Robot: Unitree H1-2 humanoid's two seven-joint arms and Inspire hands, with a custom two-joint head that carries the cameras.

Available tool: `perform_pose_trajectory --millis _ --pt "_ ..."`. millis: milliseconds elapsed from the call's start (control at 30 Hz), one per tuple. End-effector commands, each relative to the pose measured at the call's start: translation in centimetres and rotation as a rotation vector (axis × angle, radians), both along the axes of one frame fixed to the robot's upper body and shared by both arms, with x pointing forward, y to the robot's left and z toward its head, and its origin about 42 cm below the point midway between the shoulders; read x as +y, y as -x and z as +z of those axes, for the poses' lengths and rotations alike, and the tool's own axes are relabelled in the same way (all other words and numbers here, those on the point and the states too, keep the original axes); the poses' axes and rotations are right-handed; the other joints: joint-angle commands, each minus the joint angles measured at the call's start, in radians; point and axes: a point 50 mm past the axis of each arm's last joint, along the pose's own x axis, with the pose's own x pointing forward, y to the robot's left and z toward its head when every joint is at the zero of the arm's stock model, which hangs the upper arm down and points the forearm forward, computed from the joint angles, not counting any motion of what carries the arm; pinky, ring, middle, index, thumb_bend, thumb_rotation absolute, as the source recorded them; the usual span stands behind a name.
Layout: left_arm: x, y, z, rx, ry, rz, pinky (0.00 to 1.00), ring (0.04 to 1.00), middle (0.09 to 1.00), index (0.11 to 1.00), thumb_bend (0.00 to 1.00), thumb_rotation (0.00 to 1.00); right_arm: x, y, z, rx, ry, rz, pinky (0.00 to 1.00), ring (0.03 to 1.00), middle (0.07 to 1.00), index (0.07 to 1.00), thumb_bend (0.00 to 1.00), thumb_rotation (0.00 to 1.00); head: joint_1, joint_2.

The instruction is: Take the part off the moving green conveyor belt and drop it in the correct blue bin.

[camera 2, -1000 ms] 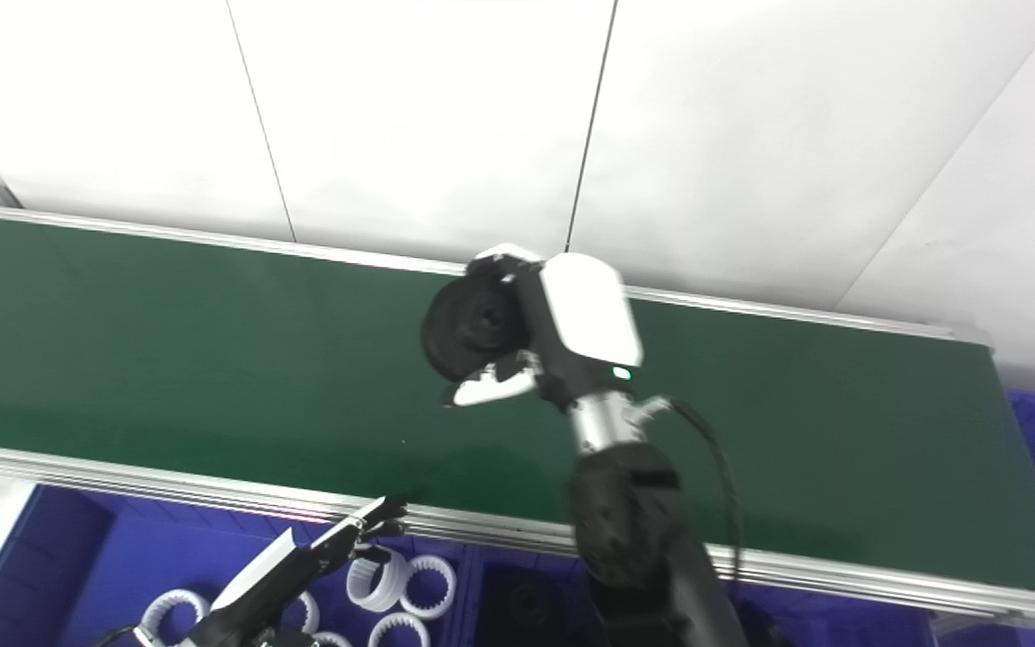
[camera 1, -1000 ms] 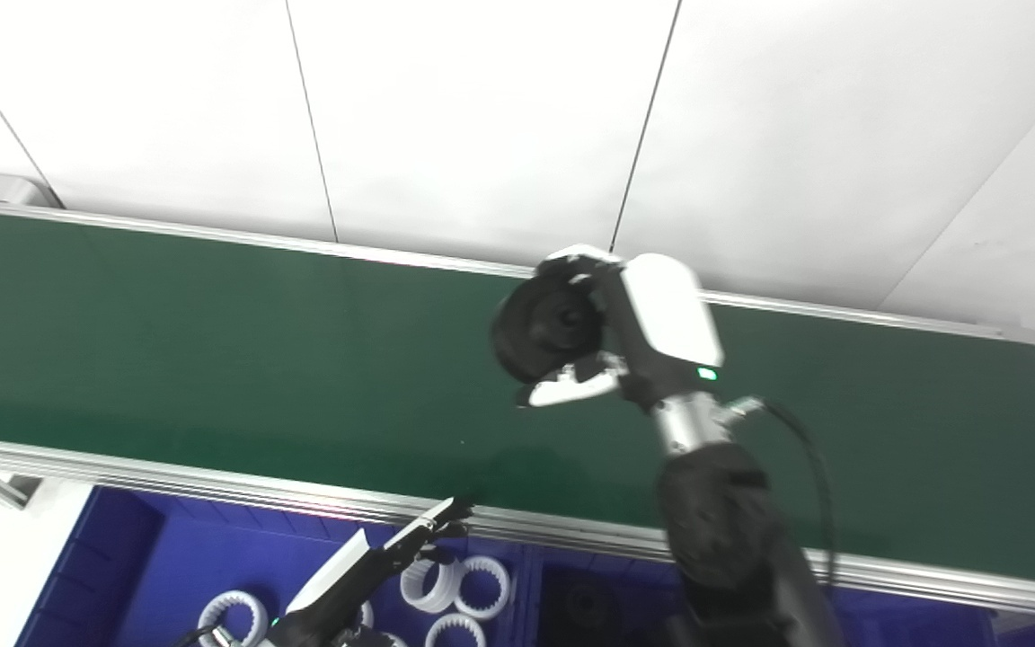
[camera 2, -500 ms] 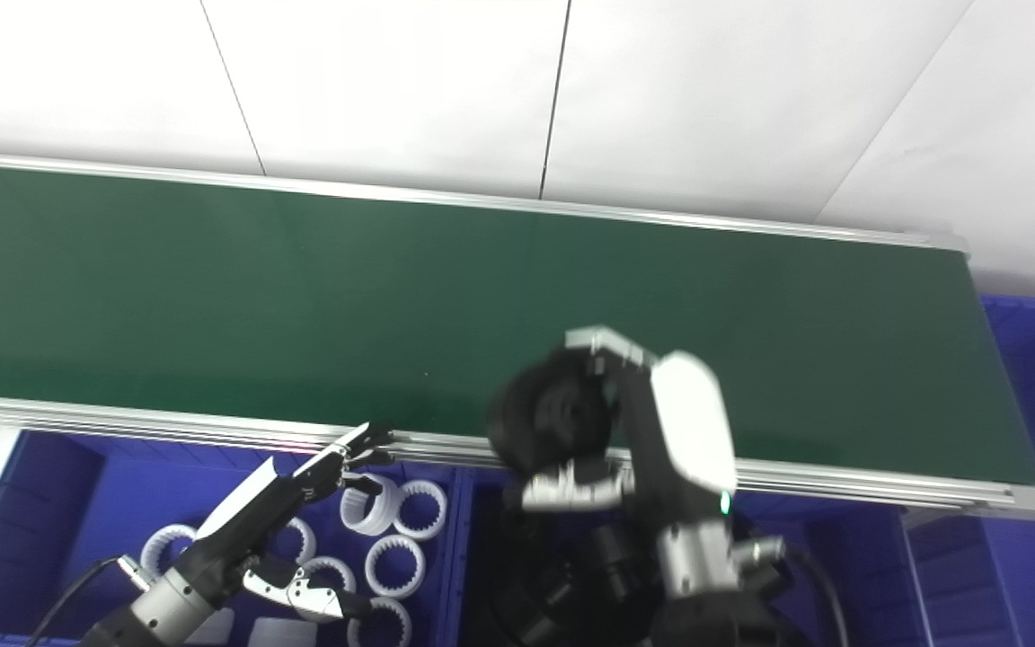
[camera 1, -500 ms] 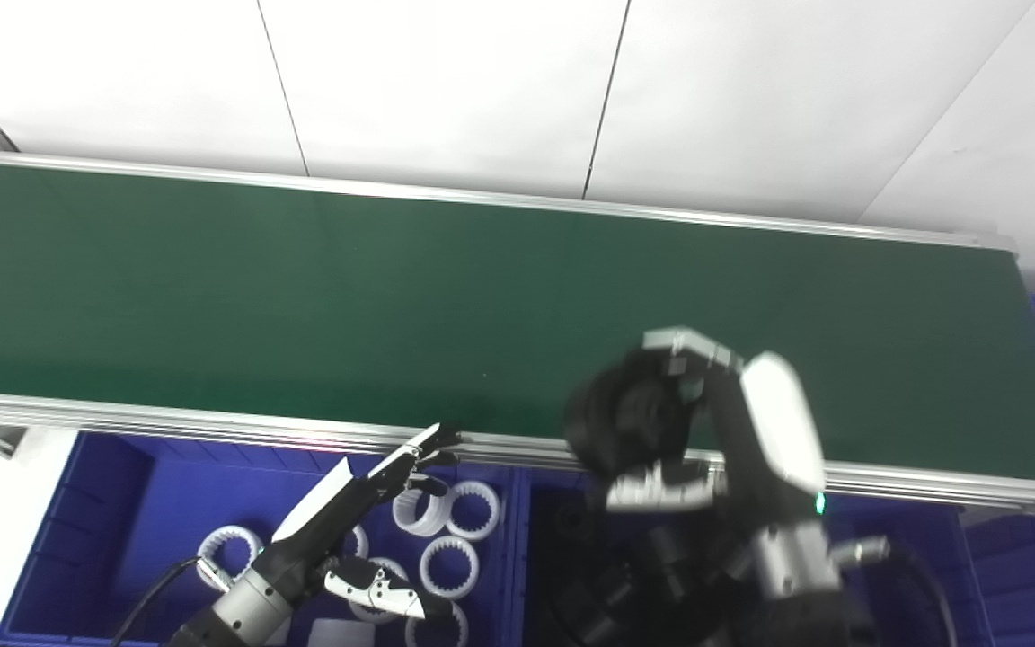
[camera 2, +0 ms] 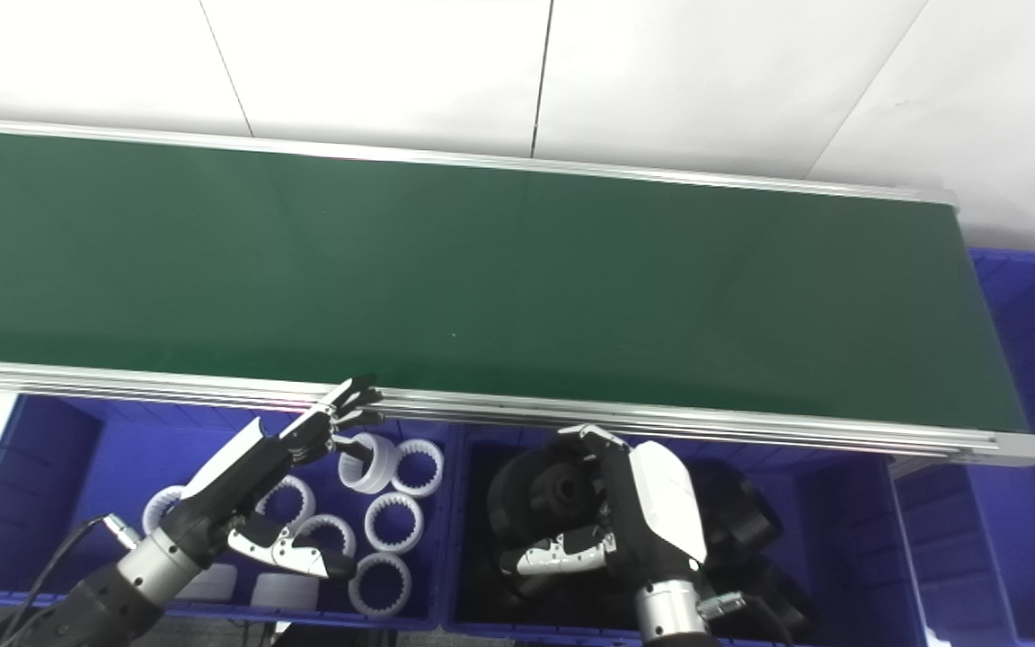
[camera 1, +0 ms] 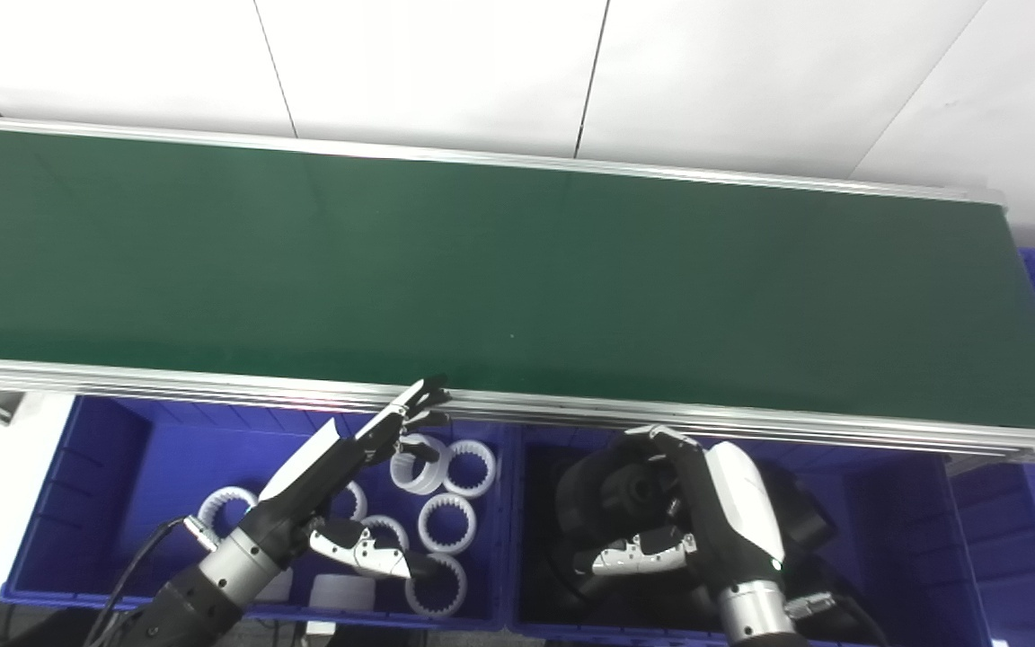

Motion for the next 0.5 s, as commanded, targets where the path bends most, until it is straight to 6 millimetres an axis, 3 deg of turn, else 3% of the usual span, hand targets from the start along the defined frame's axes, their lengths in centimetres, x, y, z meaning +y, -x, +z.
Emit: perform_pose_trajectory --millis 0,33,67,100,133,300,333,400,467 --pt "0.2 -0.3 1.1 -0.057 0.023 -0.017 0.72 0.888 0.961 0.99 0.93 0.25 0.1 -0.6 0.4 -0.018 0.004 -0.007 0.38 0.394 0.48 0.554 0.51 0.0 -0.006 0.004" --pt "0.2 -0.4 1.2 -0.057 0.025 -0.018 0.72 0.887 0.963 0.991 0.92 0.25 0.2 -0.7 0.3 -0.008 0.01 -0.004 0.41 0.402 0.489 0.554 0.51 0.0 -0.011 0.008" --pt "0.2 -0.4 1.2 -0.057 0.025 -0.019 0.72 0.883 0.962 0.988 0.92 0.25 0.2 -0.9 0.1 0.003 0.008 0.001 0.46 0.513 0.485 0.53 0.52 0.0 -0.011 0.009" --pt "0.2 -0.4 1.2 -0.061 0.021 -0.018 0.71 0.882 0.959 0.992 0.93 0.25 0.1 -0.9 0.0 0.019 -0.001 0.006 0.59 0.68 0.694 0.71 0.66 0.06 -0.011 0.01" --pt "0.2 -0.5 1.2 -0.063 0.019 -0.016 0.71 0.882 0.958 0.994 0.92 0.25 0.1 -1.0 -0.1 0.03 -0.015 0.014 0.67 0.78 0.797 0.799 0.74 0.13 -0.011 0.01" --pt "0.1 -0.6 1.1 -0.062 0.018 -0.018 0.71 0.881 0.958 0.997 0.92 0.24 0.1 -0.7 0.2 0.007 -0.082 0.077 0.79 0.941 0.952 0.942 0.86 0.28 -0.005 0.009" --pt "0.1 -0.6 1.1 -0.062 0.018 -0.018 0.71 0.885 0.955 0.998 0.92 0.24 0.2 -0.5 0.5 -0.014 -0.091 0.088 0.88 0.976 0.981 0.977 0.89 0.32 -0.003 0.01" --pt "0.1 -0.5 1.1 -0.06 0.021 -0.02 0.72 0.885 0.957 0.994 0.93 0.25 0.4 -0.2 1.1 -0.046 -0.115 0.098 0.95 0.997 0.998 0.997 0.94 0.39 -0.002 0.01" --pt "0.1 -0.5 1.2 -0.061 0.022 -0.02 0.71 0.883 0.958 0.994 0.93 0.25 0.4 0.1 1.6 -0.09 -0.129 0.102 0.95 1.0 1.0 1.0 0.96 0.42 -0.004 0.009"
